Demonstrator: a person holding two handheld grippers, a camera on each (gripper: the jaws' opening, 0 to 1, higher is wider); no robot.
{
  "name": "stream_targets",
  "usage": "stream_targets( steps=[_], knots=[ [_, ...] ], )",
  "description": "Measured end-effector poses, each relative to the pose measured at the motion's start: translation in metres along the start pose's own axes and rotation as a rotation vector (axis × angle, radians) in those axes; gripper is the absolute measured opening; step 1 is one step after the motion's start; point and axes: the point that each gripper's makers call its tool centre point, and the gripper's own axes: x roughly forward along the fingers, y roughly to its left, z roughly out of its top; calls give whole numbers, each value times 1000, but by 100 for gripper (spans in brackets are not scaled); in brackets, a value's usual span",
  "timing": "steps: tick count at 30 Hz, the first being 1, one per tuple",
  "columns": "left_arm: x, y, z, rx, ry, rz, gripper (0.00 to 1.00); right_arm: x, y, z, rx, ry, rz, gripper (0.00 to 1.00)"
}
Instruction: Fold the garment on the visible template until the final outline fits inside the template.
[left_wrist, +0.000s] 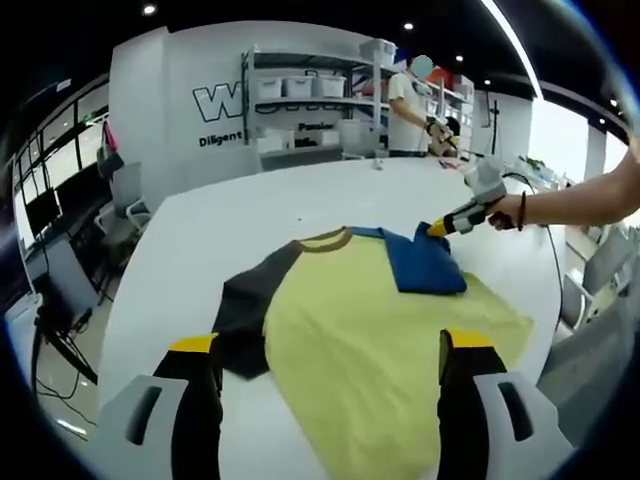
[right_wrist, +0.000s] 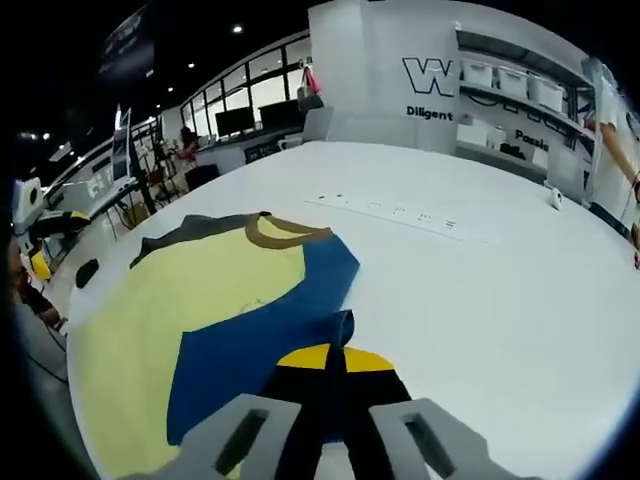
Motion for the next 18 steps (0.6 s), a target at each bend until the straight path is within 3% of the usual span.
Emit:
stream_targets(
  steps=[6,11,14,18],
  knots=[
    [0,-2,0,-1,1,-9,90,-24,-44,-22,110,75,-143,0],
    [-1,-2,1,-5,-5,-10,92,-38,-65,-30,158,72,-173,0],
    [-2,-5,1,5,-6,-24,95,-50,-86,-40,153,107,-252,0],
    [-4,-8,-3,0,7,-31,96,-62,-104,-43,214,79,-284,0]
  ],
)
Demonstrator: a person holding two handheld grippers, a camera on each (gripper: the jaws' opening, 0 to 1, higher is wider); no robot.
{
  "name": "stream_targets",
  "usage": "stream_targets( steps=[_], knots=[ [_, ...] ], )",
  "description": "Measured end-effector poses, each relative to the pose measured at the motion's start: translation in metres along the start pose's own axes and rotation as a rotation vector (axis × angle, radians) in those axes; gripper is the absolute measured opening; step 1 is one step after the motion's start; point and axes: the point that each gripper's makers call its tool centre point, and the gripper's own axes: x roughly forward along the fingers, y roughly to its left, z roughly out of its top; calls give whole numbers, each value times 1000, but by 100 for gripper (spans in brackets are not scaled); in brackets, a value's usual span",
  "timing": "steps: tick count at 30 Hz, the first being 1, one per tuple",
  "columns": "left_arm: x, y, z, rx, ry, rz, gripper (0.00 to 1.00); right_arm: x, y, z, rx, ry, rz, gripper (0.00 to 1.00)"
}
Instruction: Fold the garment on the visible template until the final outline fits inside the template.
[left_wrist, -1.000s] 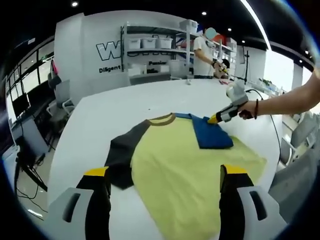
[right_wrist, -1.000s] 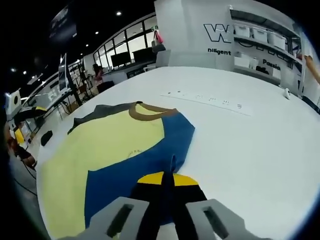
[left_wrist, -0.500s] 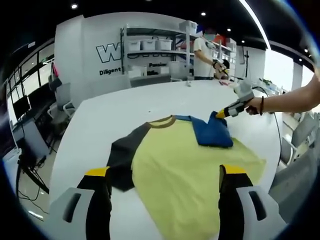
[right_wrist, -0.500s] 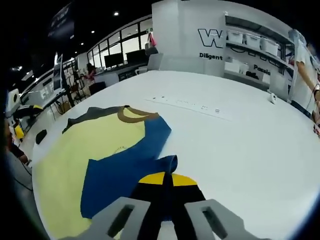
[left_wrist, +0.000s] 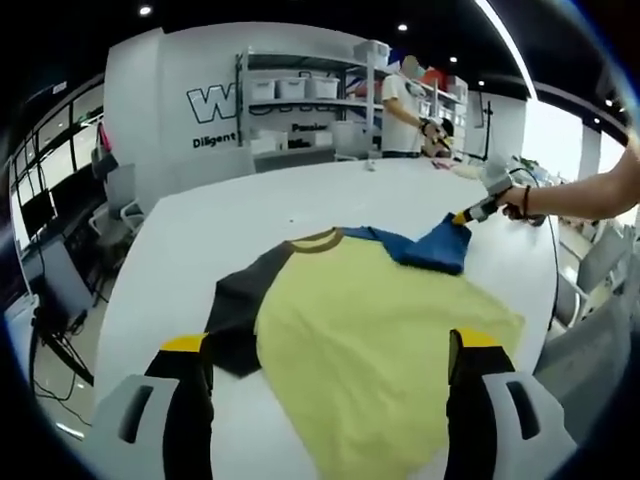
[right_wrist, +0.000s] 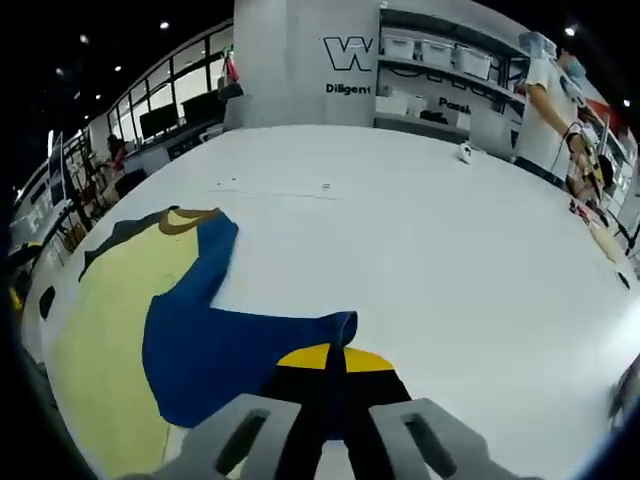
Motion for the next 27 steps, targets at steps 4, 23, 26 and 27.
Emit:
stream_targets(
  steps=[4,23,26,27],
  knots=[
    [-1,-1,-3,-10,10,-6,97,-8,-29,-9,48,24,-80,0],
    [-5,-2,-6,4,28,-3,99,-35,-108,-27,283,4,-290,0],
    [-5,-2,-7,5,31,-3,99,-37,-119,-25,295,-2,-305,0],
    [-5,-2,-7,6,31,-1,99,-38,-121,-27,302,5,-310,0]
  ],
)
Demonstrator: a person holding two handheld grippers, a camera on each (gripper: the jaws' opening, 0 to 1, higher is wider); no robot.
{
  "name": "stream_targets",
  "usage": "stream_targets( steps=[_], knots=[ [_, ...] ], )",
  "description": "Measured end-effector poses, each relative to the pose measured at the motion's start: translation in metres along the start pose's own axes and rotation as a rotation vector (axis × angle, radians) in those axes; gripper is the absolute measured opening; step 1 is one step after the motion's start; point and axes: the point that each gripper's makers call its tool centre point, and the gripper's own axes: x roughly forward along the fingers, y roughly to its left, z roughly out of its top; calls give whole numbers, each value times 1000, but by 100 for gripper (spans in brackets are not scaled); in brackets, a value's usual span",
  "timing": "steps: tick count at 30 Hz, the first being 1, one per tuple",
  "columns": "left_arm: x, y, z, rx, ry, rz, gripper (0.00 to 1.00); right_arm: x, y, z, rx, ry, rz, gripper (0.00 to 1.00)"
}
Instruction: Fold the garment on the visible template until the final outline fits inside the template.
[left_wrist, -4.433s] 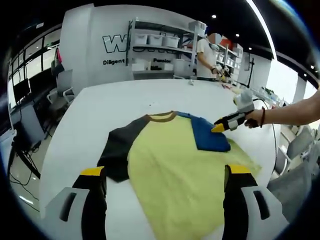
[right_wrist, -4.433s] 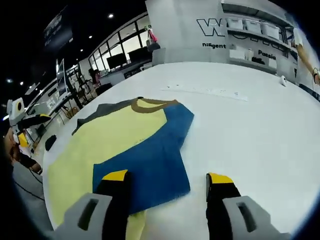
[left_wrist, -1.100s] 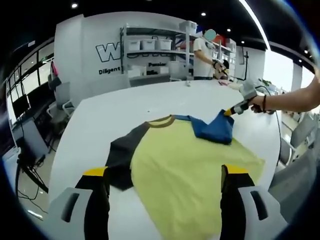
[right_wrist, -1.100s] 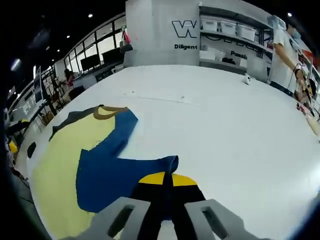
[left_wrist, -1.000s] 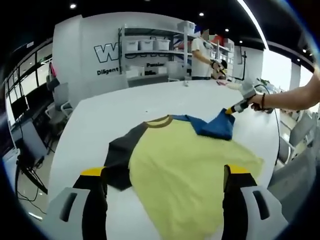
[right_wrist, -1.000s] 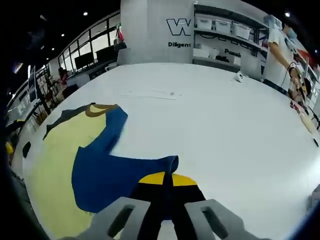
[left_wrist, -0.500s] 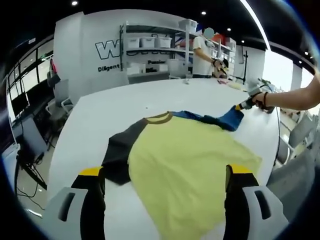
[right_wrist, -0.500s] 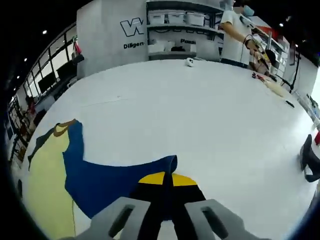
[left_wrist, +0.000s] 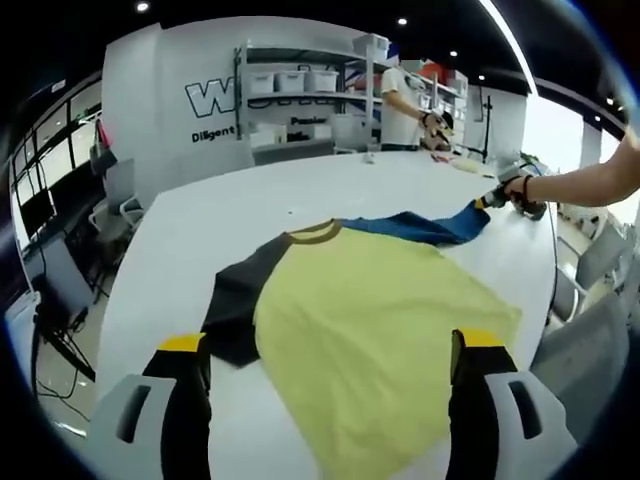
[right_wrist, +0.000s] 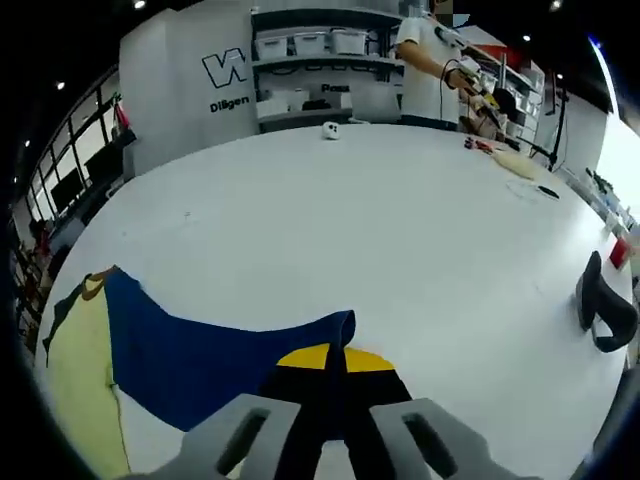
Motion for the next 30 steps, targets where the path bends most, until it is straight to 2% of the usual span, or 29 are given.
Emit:
stream_targets(
  steps=[2,5,8,12,16,18,21,27,30],
  knots=[
    [0,2,0,3,1,9,98,4,-11,-2,-15,16,-29,0],
    [1,3,4,2,-10,19,98,11,-20,0,-23,11,-29,0],
    [1,1,6,3,-13,17,98,18,-24,4,-9,4,0,0],
    [1,-1,5,8,-5,15,98,26,-21,13,-35,-21,55,0],
    [2,-2,5,6,-7,16,98,27,-34,9,-65,17,11,0],
    [2,-2,6,6,-8,15,98,25,-35,9,-15,4,24,8],
    [2,-2,6,7,-9,15,98,23,-36,7,7,1,32,19],
    [2,-5,7,9,-14,9,98,23,-32,-12,-6,35,61,30],
    [2,-4,6,11,-12,11,98,25,-30,-24,9,76,68,32]
  ],
)
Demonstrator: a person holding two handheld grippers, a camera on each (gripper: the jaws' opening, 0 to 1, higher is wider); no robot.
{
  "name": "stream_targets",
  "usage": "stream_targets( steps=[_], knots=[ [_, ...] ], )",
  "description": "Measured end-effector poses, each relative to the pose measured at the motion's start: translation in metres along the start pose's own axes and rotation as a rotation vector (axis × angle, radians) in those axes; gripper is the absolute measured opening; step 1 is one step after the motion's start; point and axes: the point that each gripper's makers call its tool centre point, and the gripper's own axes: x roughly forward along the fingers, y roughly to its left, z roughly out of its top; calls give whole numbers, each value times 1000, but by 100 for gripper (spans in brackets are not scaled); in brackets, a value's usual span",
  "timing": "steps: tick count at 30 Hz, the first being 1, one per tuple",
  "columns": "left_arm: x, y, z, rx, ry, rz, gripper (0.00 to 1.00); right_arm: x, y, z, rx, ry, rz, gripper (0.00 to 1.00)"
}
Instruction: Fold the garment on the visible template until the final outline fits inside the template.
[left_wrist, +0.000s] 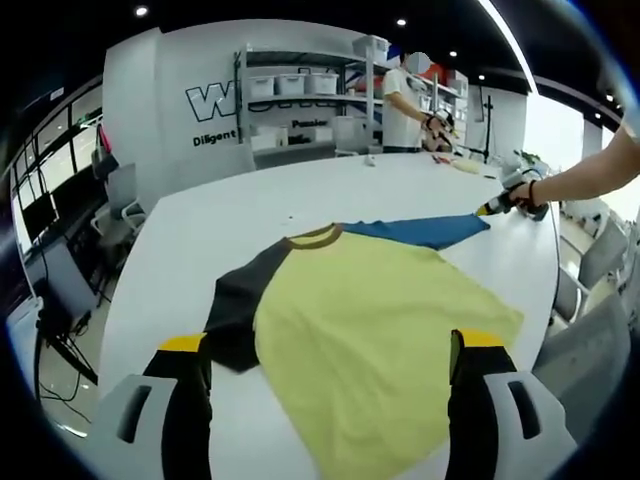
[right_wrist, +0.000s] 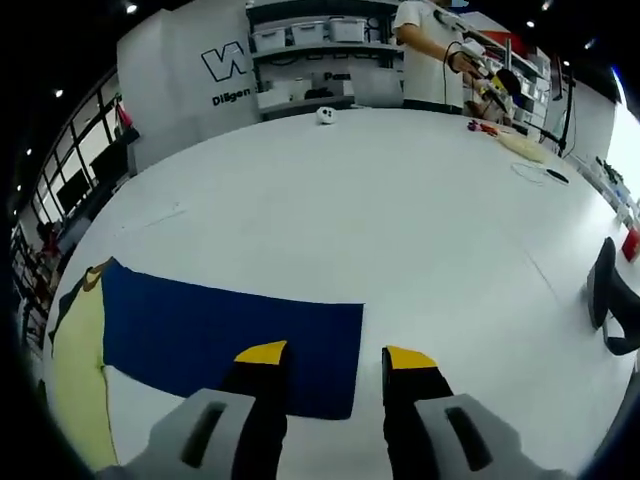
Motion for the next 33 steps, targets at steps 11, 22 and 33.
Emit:
stream_targets(
  steps=[11,22,33],
  knots=[
    [-1,-1,-1,-3,5,-3,99,-1,-3,-16,27,31,-46,28],
    [-4,1,5,6,-24,-3,96,0,-5,-15,-5,24,-85,8],
    [-6,2,5,11,-20,1,96,5,-3,-13,0,19,-66,0]
  ],
)
